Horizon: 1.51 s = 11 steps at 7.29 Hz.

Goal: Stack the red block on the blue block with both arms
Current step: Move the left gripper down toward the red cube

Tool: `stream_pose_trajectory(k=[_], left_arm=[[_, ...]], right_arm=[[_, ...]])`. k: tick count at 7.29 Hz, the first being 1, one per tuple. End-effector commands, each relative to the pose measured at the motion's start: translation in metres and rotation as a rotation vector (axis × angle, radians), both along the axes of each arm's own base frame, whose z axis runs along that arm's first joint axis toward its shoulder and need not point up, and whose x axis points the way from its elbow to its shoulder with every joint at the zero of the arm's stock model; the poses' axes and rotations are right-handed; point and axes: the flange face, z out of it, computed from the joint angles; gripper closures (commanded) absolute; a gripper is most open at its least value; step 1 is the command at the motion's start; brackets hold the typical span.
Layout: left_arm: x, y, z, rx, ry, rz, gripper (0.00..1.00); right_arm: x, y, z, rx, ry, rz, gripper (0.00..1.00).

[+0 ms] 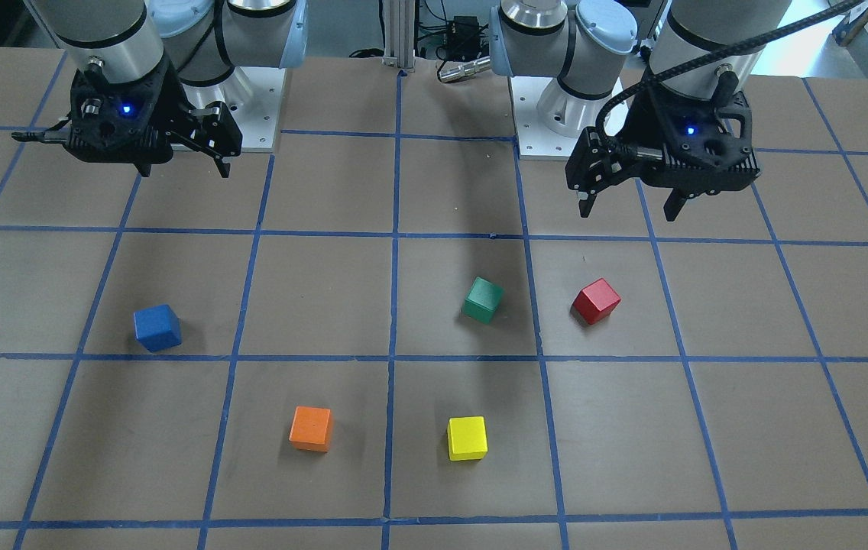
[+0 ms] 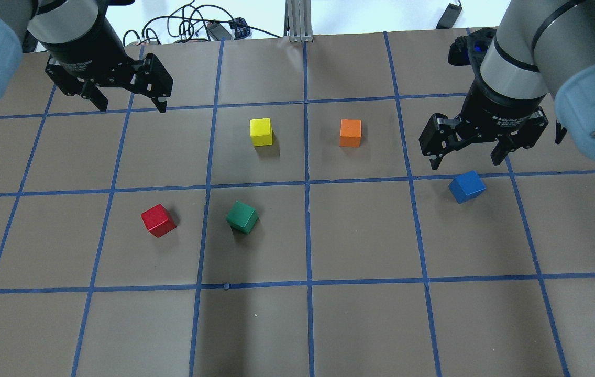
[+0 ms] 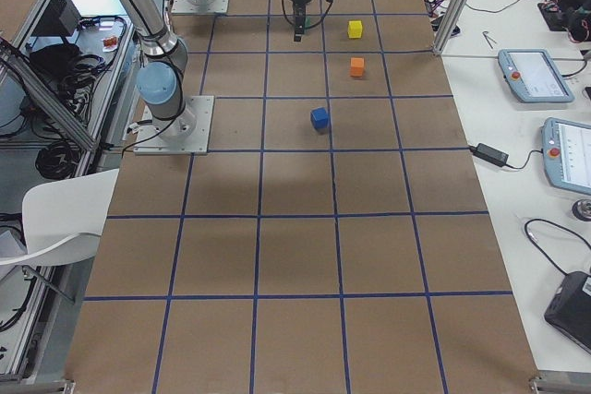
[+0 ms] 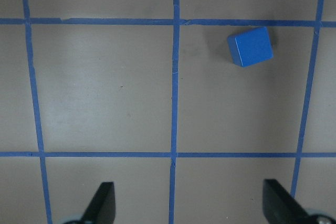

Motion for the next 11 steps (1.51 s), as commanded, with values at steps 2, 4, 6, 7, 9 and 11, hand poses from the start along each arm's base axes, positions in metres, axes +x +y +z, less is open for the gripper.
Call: stream_pose_trajectory(k=[2, 4, 6, 7, 9, 11], left_arm=[[0.0, 0.0, -0.003, 0.013, -0.001, 0.004, 0.0], [0.006, 0.002, -0.017, 0.051, 0.003, 0.006, 0.0], [0.01, 0.014, -0.064, 0.128, -0.003, -0.009, 0.0], [0.029, 0.013, -0.093, 0.115, -0.001, 0.025, 0.0], [0.099, 0.017, -0.167, 0.113, 0.005, 0.122, 0.0], [0.11, 0.03, -0.239, 0.113, 0.016, 0.18, 0.0]], right_arm=[[-0.001, -0.001, -0.002, 0.003, 0.0, 0.0, 0.0], [0.0, 0.0, -0.002, 0.001, 0.001, 0.0, 0.0], [-0.002, 0.0, -0.002, 0.0, 0.009, -0.001, 0.0], [-0.001, 0.0, -0.001, -0.002, 0.007, 0.001, 0.0], [-0.001, 0.001, -0.001, 0.0, 0.012, 0.001, 0.0], [-0.001, 0.0, -0.003, 0.004, 0.013, 0.001, 0.0]])
